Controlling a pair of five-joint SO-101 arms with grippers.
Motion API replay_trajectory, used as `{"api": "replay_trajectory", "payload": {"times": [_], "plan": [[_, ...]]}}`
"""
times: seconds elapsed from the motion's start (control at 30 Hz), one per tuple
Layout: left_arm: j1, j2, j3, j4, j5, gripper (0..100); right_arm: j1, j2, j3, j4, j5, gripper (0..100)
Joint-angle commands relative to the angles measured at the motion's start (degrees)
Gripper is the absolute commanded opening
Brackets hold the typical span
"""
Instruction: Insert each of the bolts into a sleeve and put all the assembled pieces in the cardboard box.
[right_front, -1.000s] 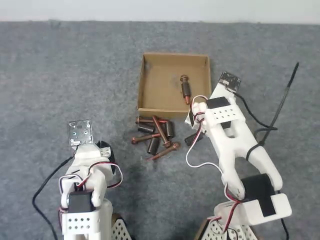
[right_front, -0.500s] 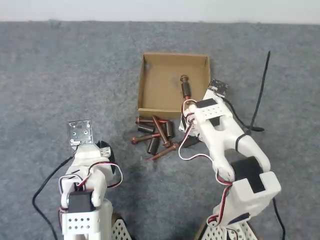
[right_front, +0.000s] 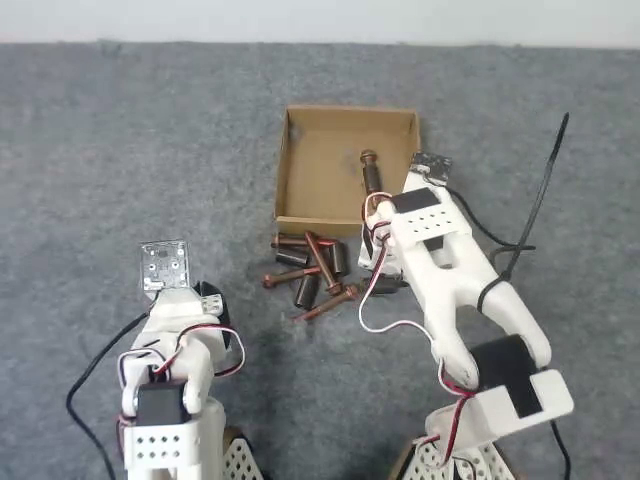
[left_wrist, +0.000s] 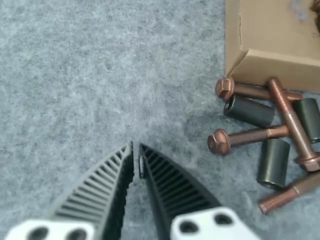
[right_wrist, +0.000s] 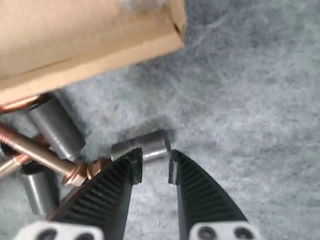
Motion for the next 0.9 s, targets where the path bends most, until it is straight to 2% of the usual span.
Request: {"api": "replay_trajectory", "payload": {"times": [0.0,0.1,0.13,0.27,0.33,0.47,0.57,0.63,0.8,0.87], "plan": [[-0.2,-1.1,-0.7,0.4,-1.3,1,-1.6,-3.8,-0.3,1.1,3.7,8.1],[-0.2,-1.1,-0.7,0.4,-1.3,1,-2.9,-4.3,0.5,1.0,8.4,8.1],[-0.2,-1.1,-0.7,0.4,-1.3,1,-3.1,-4.4,0.9,0.8,12.2,8.1],[-0.2,-1.1,-0.7,0.4,-1.3,1,-1.1,-5.0,0.7,0.6,38.2,7.6],[-0.2,-1.1,-0.7,0.4,-1.3,1,-0.6,-5.9,0.6,-1.1,45.7,7.6],[-0.2,-1.1,-0.7,0.4,-1.3,1,-2.3,-6.4,2.3,-6.6,50.7,8.0],[-0.2,-1.1,-0.7,0.4,-1.3,1,-4.2,-6.4,5.1,-9.0,60.4,8.0],[-0.2,-1.1,-0.7,0.4,-1.3,1,-5.1,-6.4,6.8,-9.5,64.2,8.0],[-0.2,-1.1,-0.7,0.4,-1.3,1,-5.1,-6.3,7.9,-10.6,69.3,8.5],[-0.2,-1.1,-0.7,0.4,-1.3,1,-4.3,-6.2,9.4,-13.1,70.8,11.7]]}}
